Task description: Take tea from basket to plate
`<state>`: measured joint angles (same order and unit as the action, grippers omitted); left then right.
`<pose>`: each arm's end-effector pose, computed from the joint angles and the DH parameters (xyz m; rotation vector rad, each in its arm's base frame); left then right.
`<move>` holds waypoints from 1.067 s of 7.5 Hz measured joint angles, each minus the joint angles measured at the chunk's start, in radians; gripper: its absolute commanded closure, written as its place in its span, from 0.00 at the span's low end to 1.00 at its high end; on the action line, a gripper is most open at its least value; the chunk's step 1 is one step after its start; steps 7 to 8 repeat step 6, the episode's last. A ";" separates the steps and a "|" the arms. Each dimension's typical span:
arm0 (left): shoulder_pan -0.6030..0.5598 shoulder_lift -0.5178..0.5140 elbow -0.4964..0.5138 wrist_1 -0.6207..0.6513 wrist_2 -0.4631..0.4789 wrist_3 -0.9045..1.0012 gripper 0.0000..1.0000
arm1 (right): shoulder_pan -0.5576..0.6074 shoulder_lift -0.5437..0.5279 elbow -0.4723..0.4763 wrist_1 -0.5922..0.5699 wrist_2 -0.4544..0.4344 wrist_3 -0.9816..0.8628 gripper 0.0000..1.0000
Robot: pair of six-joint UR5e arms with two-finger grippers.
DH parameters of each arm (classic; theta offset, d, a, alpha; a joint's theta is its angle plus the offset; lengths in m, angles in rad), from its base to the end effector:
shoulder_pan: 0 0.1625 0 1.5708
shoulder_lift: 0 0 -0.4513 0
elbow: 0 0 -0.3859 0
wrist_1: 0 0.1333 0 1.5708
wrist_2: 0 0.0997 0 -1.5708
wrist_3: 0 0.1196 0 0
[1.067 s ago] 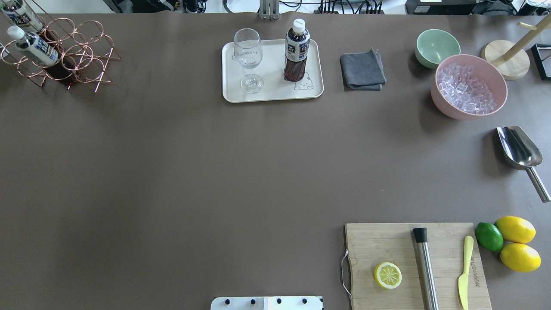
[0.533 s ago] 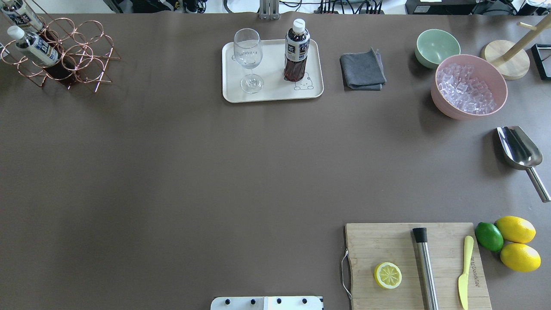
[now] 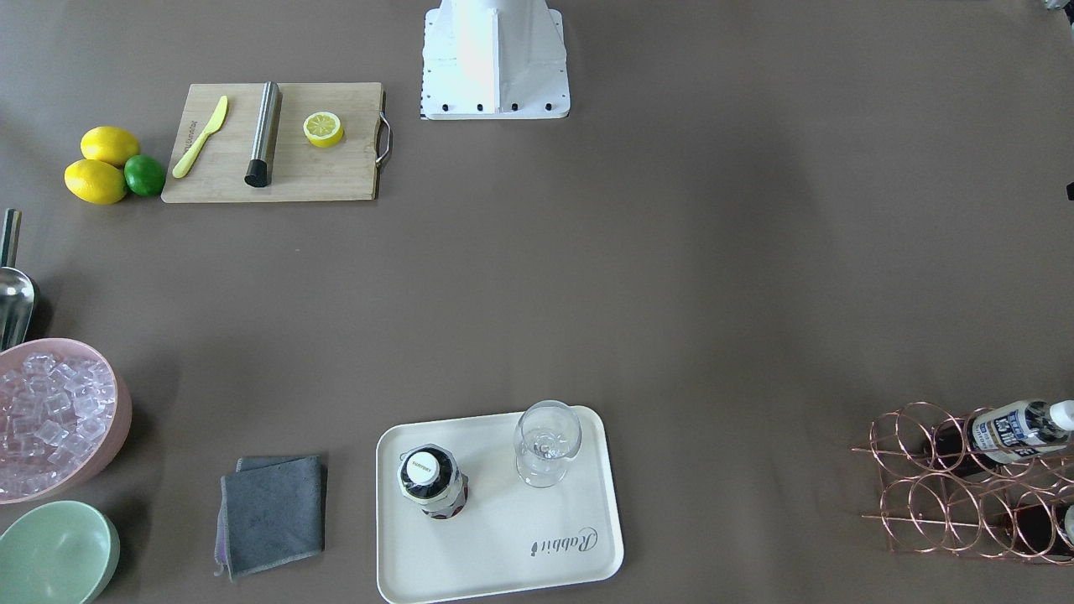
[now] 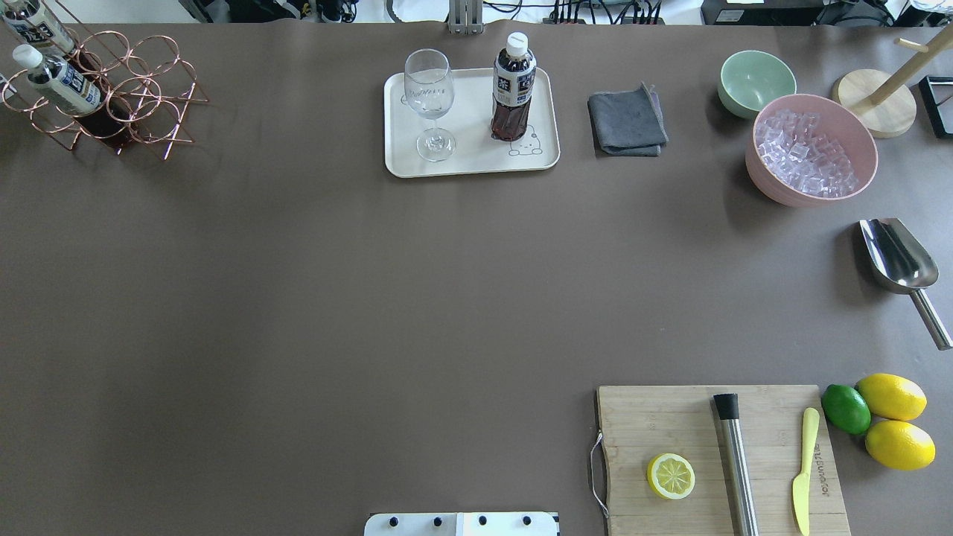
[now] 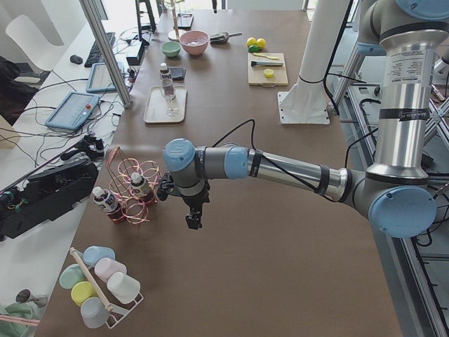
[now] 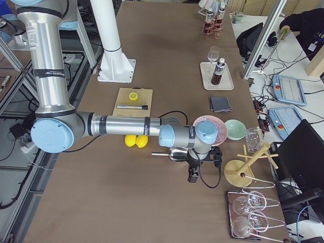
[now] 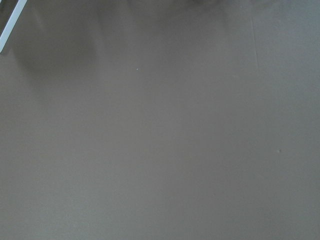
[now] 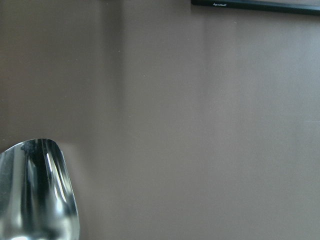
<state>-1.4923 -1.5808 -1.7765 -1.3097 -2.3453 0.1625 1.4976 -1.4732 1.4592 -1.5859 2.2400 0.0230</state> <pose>-0.0121 -0.4796 0.6211 -0.0106 0.7770 0.2112 0.0204 -0.5297 0.7137 -0.0602 -0.6671 -0.0386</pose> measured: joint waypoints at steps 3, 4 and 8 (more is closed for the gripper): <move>0.019 -0.018 -0.011 0.003 0.000 -0.001 0.01 | 0.000 0.000 -0.027 0.033 0.003 0.000 0.00; 0.023 -0.021 -0.010 0.004 0.001 -0.001 0.01 | 0.000 -0.002 -0.042 0.062 0.006 0.000 0.00; 0.025 -0.022 -0.013 0.006 0.001 -0.001 0.01 | 0.001 -0.002 -0.052 0.082 0.007 0.004 0.00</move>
